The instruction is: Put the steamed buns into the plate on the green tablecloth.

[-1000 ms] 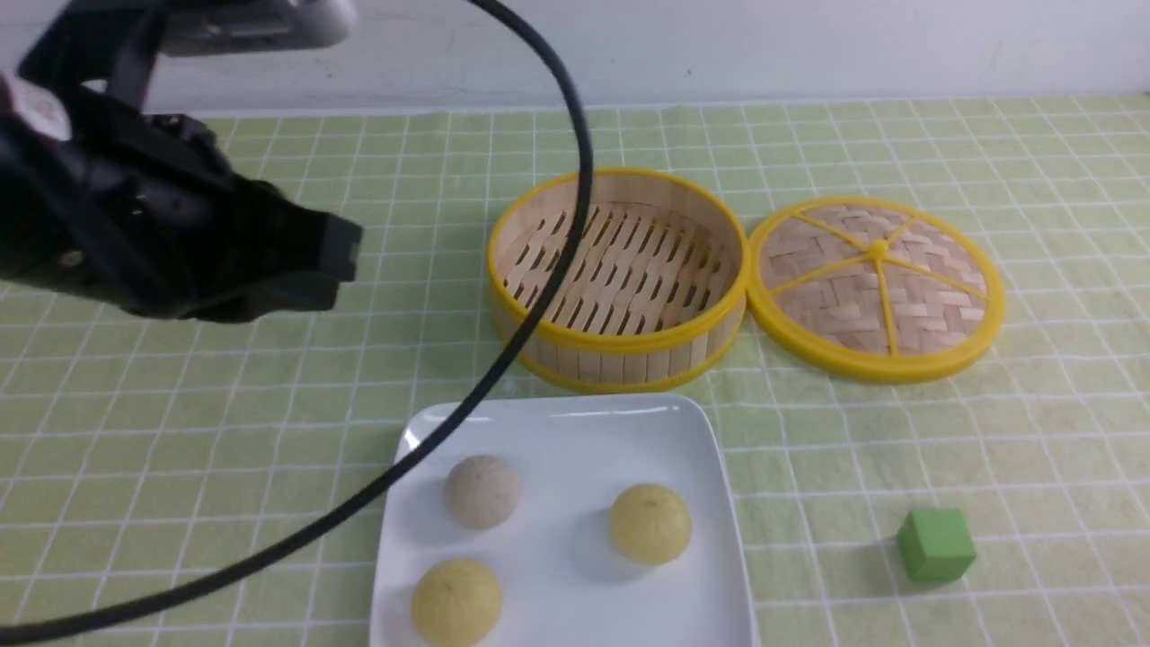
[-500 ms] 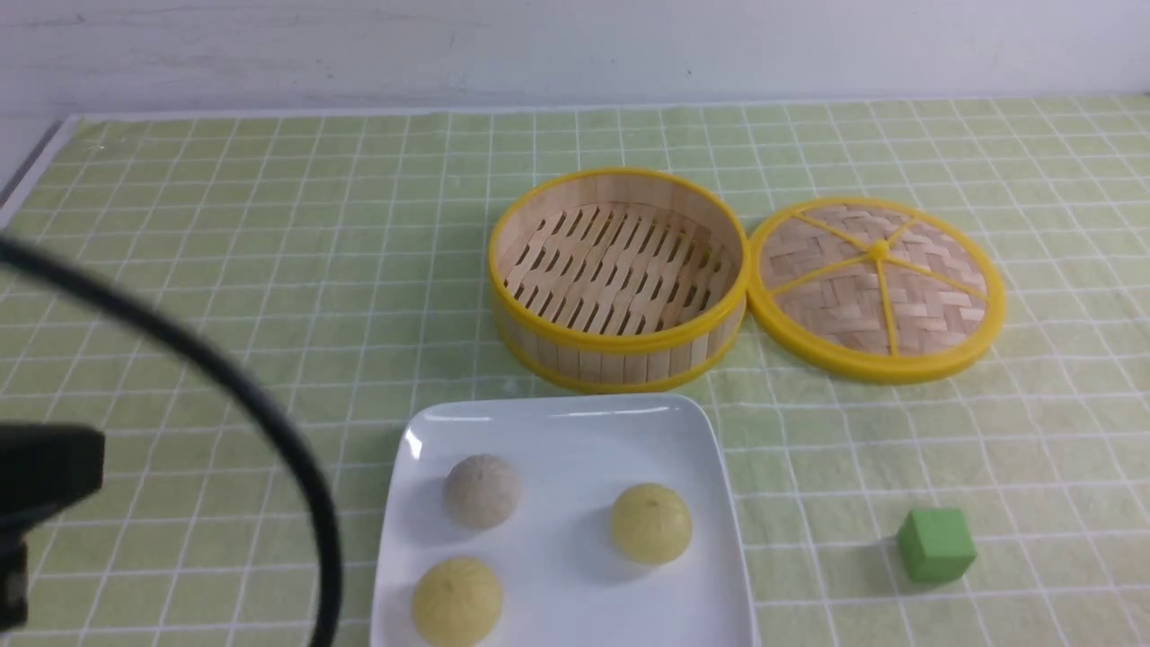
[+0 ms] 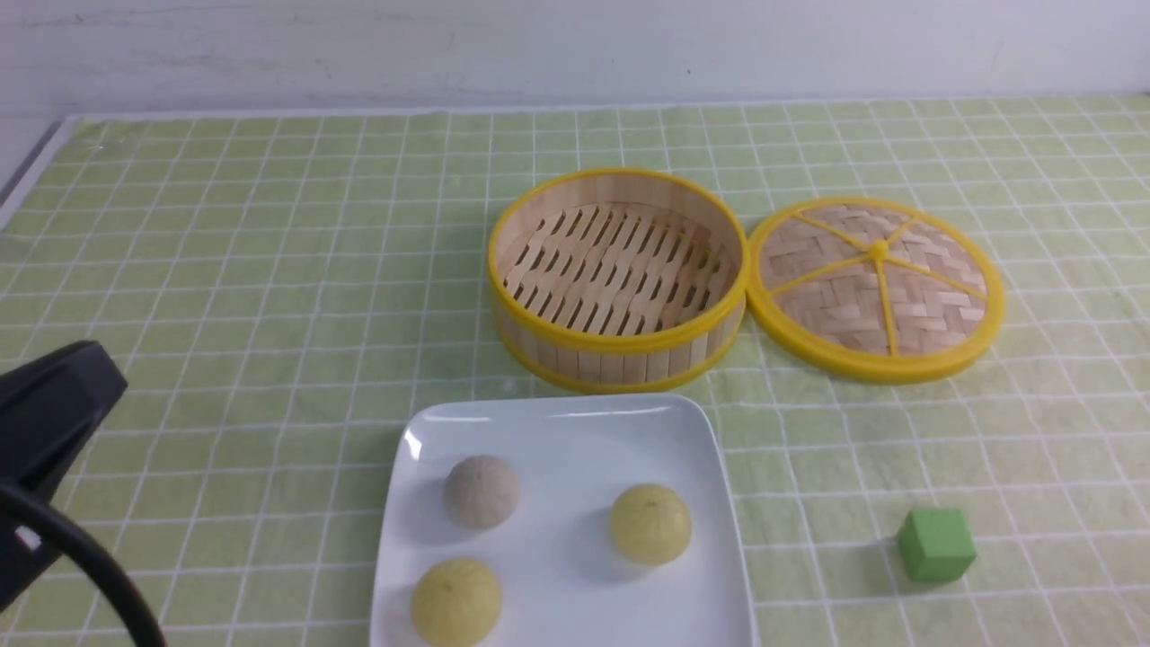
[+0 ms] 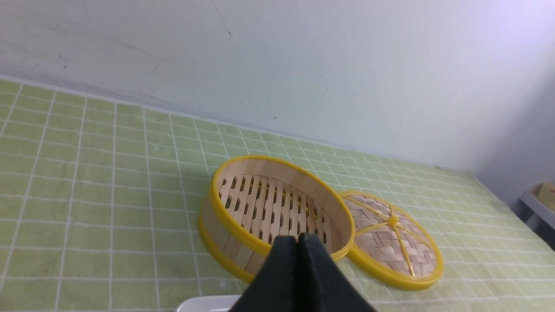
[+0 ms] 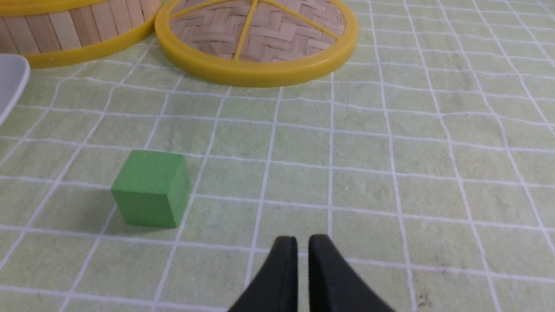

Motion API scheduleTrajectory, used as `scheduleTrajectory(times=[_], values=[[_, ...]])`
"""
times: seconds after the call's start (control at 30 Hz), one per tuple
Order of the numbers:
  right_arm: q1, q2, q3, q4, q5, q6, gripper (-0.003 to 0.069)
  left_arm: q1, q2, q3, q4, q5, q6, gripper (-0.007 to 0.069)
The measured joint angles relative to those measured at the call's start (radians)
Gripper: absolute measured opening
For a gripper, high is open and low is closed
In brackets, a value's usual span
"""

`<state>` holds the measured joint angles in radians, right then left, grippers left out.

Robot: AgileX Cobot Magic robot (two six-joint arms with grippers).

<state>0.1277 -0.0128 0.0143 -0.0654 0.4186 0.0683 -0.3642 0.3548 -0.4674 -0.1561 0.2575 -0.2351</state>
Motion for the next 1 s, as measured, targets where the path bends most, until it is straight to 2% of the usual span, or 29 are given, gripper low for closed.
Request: scheduleTrajectory(times=[0.3,0.43,0.53,0.6,0.77,1.0], values=[[0.0,0.0,0.0,0.0,-0.001,0.0,0.0078,0.0,-0.006,0.1,0.036,0.003,0.015,0.0012],[0.0,0.0,0.0,0.0,-0.001,0.0,0.0081,0.012,-0.085,0.244,0.184,0.041,0.006,0.0014],[0.0,0.0,0.0,0.0,-0.001,0.0,0.0081,0.062,-0.133,0.303,0.217,0.043,-0.012,0.0017],[0.0,0.0,0.0,0.0,-0.001,0.0,0.0081,0.147,-0.202,0.359,0.248,0.043,-0.015,0.0019],[0.0,0.0,0.0,0.0,-0.001,0.0,0.0087,0.265,-0.32,0.444,0.273,0.046,-0.015,0.0021],[0.0,0.0,0.0,0.0,-0.002,0.0,0.0096,0.309,-0.366,0.495,0.298,0.082,-0.017,0.0031]])
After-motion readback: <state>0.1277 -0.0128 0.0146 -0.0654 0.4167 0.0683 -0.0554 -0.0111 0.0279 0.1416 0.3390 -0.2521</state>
